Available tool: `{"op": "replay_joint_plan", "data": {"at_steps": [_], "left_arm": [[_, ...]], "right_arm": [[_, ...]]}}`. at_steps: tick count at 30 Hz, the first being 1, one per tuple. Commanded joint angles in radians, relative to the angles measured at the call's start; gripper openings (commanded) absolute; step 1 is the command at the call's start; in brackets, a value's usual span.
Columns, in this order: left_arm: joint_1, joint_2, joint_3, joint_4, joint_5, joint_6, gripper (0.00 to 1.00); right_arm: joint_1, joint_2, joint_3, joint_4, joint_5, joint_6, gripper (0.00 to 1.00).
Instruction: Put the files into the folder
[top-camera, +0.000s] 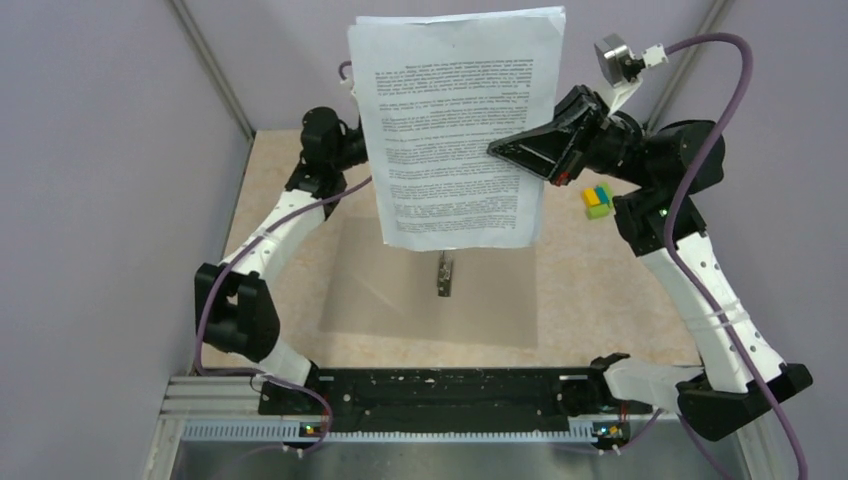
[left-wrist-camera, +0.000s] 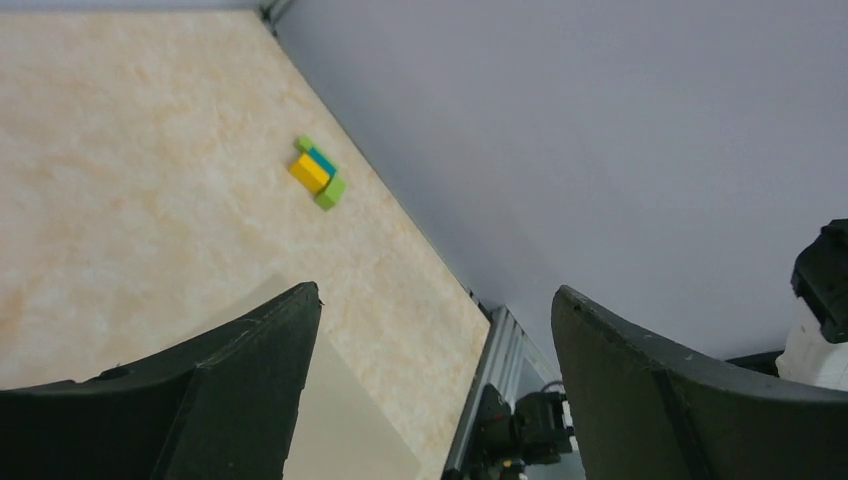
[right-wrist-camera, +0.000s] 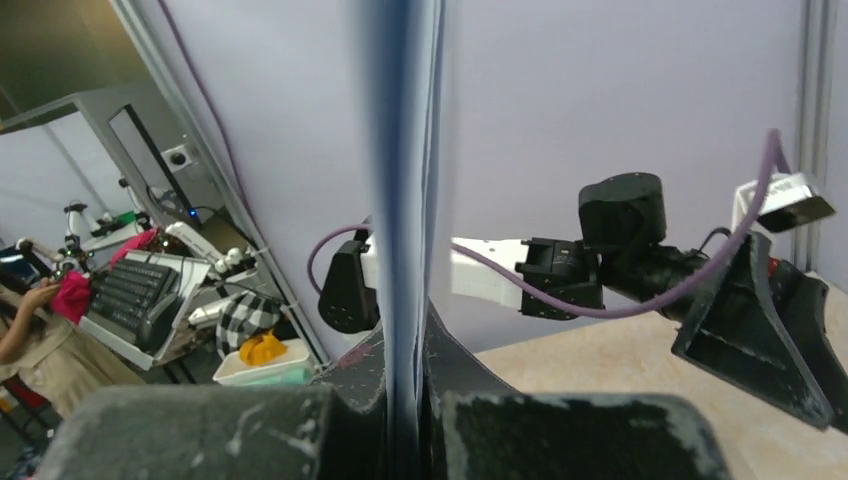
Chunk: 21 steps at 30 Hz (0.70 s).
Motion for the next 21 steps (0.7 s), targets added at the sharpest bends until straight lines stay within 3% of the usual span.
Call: {"op": "replay_joint_plan", "data": {"at_steps": [1,2,6,8,11,21], "left_arm": [[-0.077,0.016,0.025,-0.033,0.054,0.024,0.90],[-0.083,0.006,0.008,-0.016,0.059,0.022,0.89],[-0.080,-0.076,-0.124,0.146,0.076,-0.066,0.86],[-0.085,-0.099,-0.156,0.168,0.093,-0.082,0.83],[-0.099,-0.128,-0.210,0.185,0.084,-0.082,0.79],[-0.214,-0.038,-0.408,0.240,-0.032,-0.074,0.66]], "right_arm": [[-0.003,0.010,-0.012,-0.092,0.090,-0.079,0.00],[-0.031,0.010,-0.035,-0.158,0.122,-0.105,0.00],[-0.188,-0.018,-0.270,-0.157,0.162,-0.065,0.00],[-0.195,-0.024,-0.336,-0.258,0.214,-0.163,0.00],[-0.196,-0.030,-0.457,-0.267,0.261,-0.195,0.00],[-0.195,-0.016,-0.779,-0.118,0.280,-0.195,0.00]]}}
